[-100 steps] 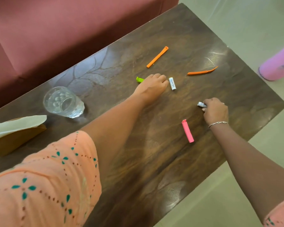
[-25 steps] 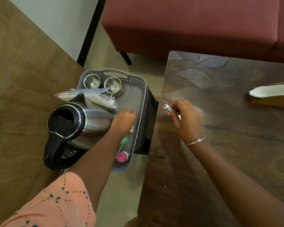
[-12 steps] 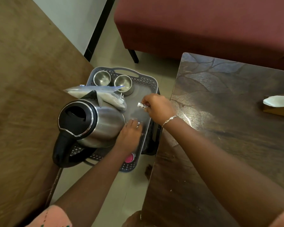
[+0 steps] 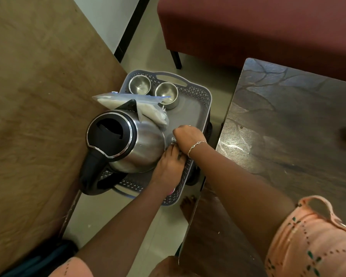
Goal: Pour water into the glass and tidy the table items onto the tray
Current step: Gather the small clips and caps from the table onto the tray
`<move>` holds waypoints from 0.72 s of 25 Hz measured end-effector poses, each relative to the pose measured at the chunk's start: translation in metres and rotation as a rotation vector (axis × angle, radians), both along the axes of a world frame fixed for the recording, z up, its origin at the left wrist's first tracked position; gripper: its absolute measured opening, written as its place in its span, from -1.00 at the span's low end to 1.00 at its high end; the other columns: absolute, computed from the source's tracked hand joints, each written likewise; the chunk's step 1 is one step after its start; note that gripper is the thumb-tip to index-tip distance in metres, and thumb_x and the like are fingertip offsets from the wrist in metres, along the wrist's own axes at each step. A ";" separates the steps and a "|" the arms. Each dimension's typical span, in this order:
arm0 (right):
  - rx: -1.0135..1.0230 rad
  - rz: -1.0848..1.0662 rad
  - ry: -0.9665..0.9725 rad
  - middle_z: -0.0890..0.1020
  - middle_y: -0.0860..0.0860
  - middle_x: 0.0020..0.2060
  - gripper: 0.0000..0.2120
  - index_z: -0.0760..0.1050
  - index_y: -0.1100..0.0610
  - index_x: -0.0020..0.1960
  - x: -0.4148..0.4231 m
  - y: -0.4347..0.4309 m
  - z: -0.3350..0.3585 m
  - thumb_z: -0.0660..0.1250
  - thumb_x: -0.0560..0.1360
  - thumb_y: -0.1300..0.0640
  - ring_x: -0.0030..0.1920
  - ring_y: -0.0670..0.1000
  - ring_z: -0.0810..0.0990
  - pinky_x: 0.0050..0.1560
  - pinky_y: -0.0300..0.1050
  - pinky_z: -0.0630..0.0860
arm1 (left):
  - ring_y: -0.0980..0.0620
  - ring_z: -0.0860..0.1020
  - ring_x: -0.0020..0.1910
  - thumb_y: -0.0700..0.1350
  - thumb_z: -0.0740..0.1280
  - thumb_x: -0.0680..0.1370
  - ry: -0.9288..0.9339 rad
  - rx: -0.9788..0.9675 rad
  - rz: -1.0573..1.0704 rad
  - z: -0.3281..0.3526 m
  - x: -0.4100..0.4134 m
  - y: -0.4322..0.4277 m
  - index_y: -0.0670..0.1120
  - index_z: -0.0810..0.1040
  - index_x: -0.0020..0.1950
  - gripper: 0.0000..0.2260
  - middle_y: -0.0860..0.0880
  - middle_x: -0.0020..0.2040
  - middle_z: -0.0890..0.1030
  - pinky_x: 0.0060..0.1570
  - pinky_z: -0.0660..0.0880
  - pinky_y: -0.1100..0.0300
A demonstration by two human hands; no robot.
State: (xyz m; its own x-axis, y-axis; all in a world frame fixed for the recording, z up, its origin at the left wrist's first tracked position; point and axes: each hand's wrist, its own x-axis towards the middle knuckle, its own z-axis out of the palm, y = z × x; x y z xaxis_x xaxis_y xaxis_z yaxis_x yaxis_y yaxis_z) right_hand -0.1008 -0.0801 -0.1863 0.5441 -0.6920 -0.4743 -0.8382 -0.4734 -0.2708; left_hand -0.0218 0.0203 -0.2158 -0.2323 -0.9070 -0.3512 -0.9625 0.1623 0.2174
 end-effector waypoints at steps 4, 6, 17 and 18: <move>-0.025 -0.020 0.011 0.57 0.25 0.03 -0.80 0.50 0.32 0.06 0.001 0.000 -0.003 0.19 0.48 0.36 0.08 0.26 0.53 -0.02 0.06 0.49 | -0.28 0.56 0.06 -0.29 0.40 0.39 0.033 -0.007 0.029 0.007 0.000 0.003 -0.28 0.54 0.12 -0.69 -0.31 0.09 0.54 -0.05 0.59 -0.06; -0.034 0.000 0.023 0.57 0.26 0.02 -0.80 0.50 0.33 0.05 0.000 0.000 -0.003 0.18 0.47 0.38 0.07 0.26 0.54 -0.01 0.05 0.49 | -0.29 0.47 0.19 -0.26 0.27 0.49 0.052 0.011 0.087 0.009 0.001 0.003 -0.28 0.47 0.22 -0.69 -0.32 0.21 0.46 0.08 0.52 -0.09; -0.431 0.027 -0.292 0.52 0.33 0.10 -0.66 0.46 0.34 0.16 -0.045 0.013 -0.010 0.12 0.41 0.33 0.13 0.33 0.49 0.06 0.14 0.54 | -0.17 0.22 0.42 -0.17 0.11 0.59 -0.106 -0.021 0.029 0.007 -0.005 0.005 -0.16 0.14 0.49 -0.54 -0.24 0.42 0.24 0.40 0.22 0.06; -0.484 0.018 -0.302 0.50 0.34 0.16 -0.64 0.44 0.35 0.20 -0.052 0.017 -0.014 0.21 0.41 0.33 0.19 0.33 0.47 0.17 0.16 0.48 | -0.16 0.19 0.44 -0.18 0.10 0.60 -0.130 -0.019 0.018 0.007 -0.005 0.005 -0.15 0.07 0.51 -0.52 -0.24 0.44 0.21 0.43 0.18 0.07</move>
